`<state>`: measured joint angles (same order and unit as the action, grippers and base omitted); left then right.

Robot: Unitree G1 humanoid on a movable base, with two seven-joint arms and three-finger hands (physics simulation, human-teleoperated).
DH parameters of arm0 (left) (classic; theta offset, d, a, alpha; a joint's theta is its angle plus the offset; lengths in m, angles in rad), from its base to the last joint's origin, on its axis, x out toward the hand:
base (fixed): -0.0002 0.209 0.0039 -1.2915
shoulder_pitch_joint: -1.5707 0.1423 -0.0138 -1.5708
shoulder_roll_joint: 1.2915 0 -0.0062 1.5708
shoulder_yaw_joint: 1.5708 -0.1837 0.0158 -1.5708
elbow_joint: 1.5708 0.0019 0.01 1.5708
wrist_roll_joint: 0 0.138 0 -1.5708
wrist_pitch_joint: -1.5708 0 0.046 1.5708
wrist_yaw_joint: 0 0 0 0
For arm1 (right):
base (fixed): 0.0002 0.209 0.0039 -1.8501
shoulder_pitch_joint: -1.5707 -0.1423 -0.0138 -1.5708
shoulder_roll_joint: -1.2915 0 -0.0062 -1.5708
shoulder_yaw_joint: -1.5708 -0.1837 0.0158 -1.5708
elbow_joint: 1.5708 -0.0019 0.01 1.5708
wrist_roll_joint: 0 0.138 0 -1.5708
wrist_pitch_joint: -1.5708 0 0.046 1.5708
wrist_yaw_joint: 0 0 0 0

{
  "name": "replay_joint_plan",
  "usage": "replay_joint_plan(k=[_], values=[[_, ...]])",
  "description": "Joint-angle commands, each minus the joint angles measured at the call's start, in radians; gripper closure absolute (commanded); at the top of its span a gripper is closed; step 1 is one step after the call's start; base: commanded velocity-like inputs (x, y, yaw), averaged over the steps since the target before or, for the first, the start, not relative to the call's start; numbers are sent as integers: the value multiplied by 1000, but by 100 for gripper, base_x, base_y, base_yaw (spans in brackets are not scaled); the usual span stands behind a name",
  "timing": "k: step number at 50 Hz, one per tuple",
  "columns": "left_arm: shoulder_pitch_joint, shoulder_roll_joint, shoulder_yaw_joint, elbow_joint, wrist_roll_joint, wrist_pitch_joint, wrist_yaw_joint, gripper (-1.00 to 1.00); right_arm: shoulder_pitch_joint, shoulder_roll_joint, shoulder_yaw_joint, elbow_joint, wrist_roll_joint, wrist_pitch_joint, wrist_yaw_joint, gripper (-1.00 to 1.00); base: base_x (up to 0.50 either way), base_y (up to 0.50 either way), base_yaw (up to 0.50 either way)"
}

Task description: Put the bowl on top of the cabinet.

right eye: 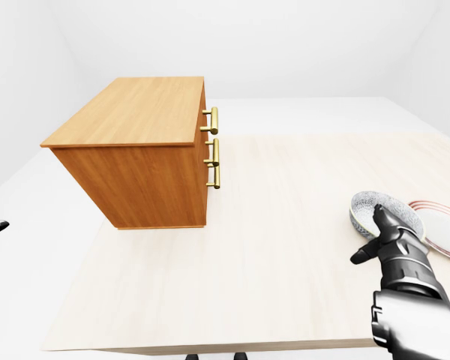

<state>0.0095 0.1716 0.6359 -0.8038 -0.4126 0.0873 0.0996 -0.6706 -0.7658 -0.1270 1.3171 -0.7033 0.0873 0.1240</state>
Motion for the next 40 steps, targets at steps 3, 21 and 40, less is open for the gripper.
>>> replay_joint_plan(k=[3,21,40], values=[[1,-5,-11,10,13,0,-3,-100,53,14,-10,16,29,0,-19,-100,0,0,0],[2,-6,-10,1,13,0,-3,-100,83,21,-13,21,54,0,-24,-100,0,0,0],[3,-11,-19,7,25,0,-6,-100,93,19,-18,21,74,0,-26,100,0,0,0]])
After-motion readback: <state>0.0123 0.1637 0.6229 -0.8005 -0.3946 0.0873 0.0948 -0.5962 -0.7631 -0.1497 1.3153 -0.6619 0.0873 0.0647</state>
